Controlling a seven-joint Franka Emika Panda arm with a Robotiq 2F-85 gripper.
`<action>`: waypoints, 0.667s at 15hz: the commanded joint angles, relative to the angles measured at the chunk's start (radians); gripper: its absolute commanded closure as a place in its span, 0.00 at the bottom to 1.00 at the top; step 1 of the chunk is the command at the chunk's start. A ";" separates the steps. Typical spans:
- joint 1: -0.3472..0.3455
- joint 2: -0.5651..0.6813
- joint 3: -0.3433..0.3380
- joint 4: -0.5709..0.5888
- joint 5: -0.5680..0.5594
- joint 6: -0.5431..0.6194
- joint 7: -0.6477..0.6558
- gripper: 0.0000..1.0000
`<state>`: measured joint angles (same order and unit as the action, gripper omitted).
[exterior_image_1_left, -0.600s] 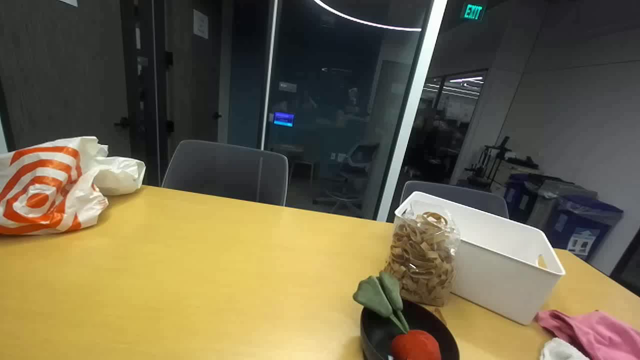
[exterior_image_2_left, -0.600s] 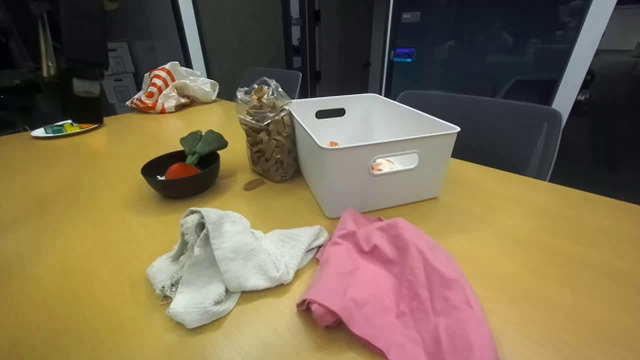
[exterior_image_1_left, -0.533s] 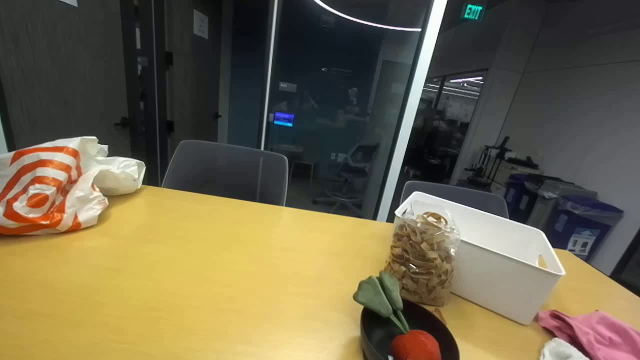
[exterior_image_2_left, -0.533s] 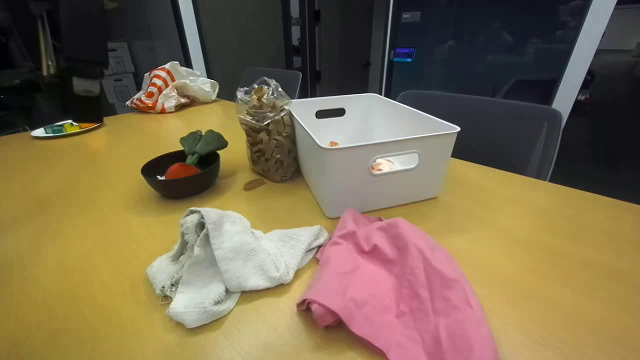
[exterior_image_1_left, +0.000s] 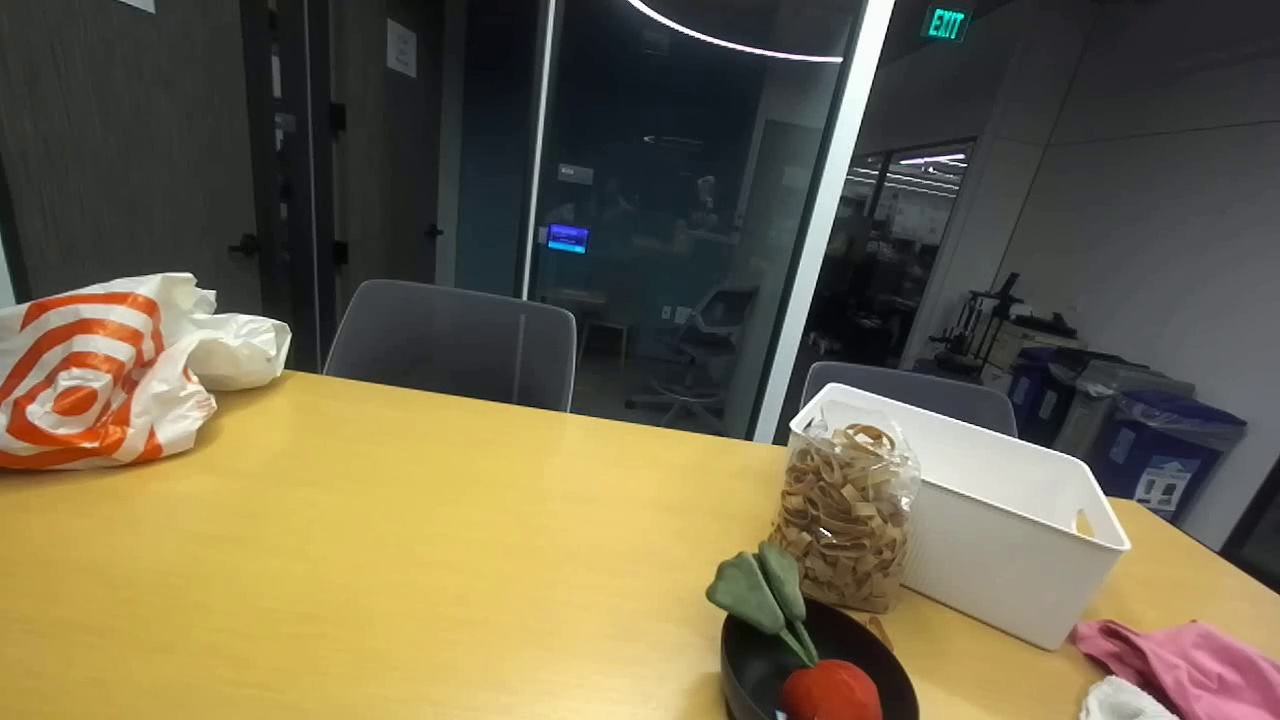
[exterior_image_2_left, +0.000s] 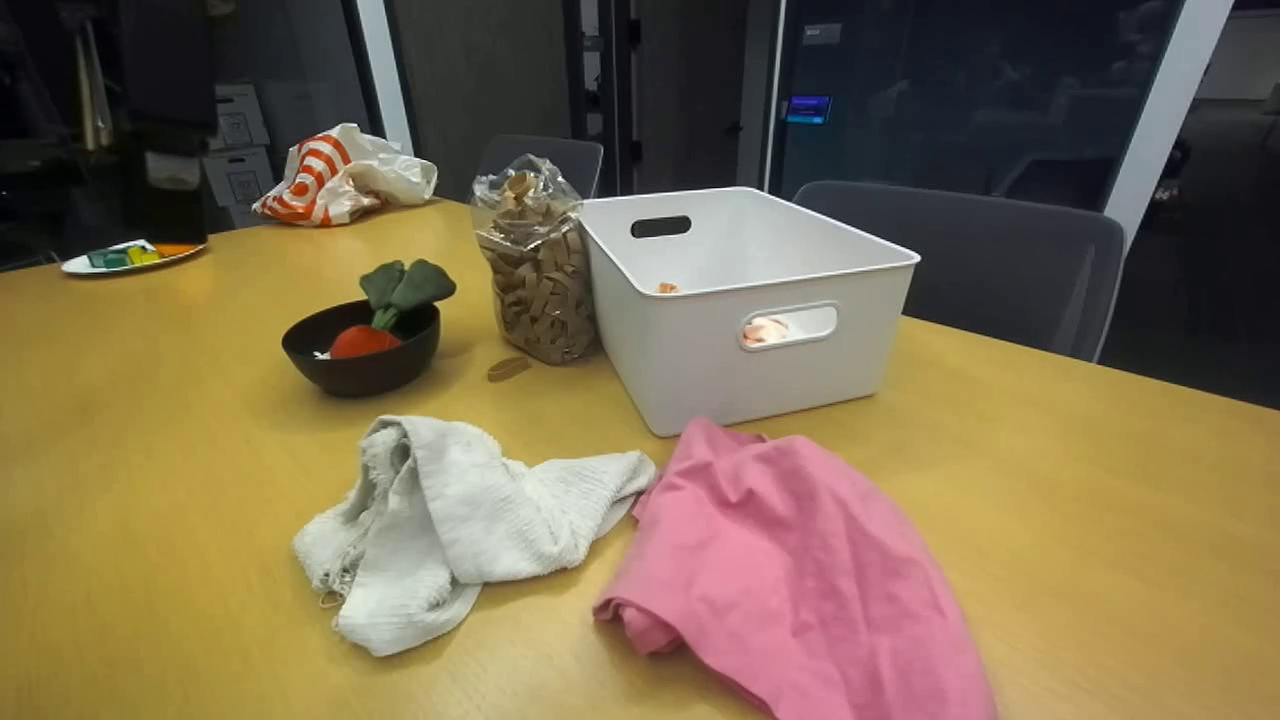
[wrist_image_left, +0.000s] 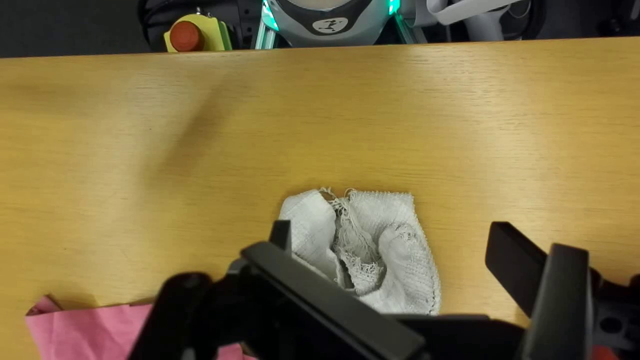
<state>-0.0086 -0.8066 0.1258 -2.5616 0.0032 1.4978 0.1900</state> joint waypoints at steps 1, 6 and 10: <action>0.007 0.001 -0.006 0.001 -0.003 -0.001 0.004 0.00; 0.012 0.008 0.005 -0.003 -0.009 0.008 0.007 0.00; 0.073 0.028 0.087 -0.027 -0.004 0.122 0.017 0.00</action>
<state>0.0126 -0.7993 0.1558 -2.5802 0.0032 1.5425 0.1897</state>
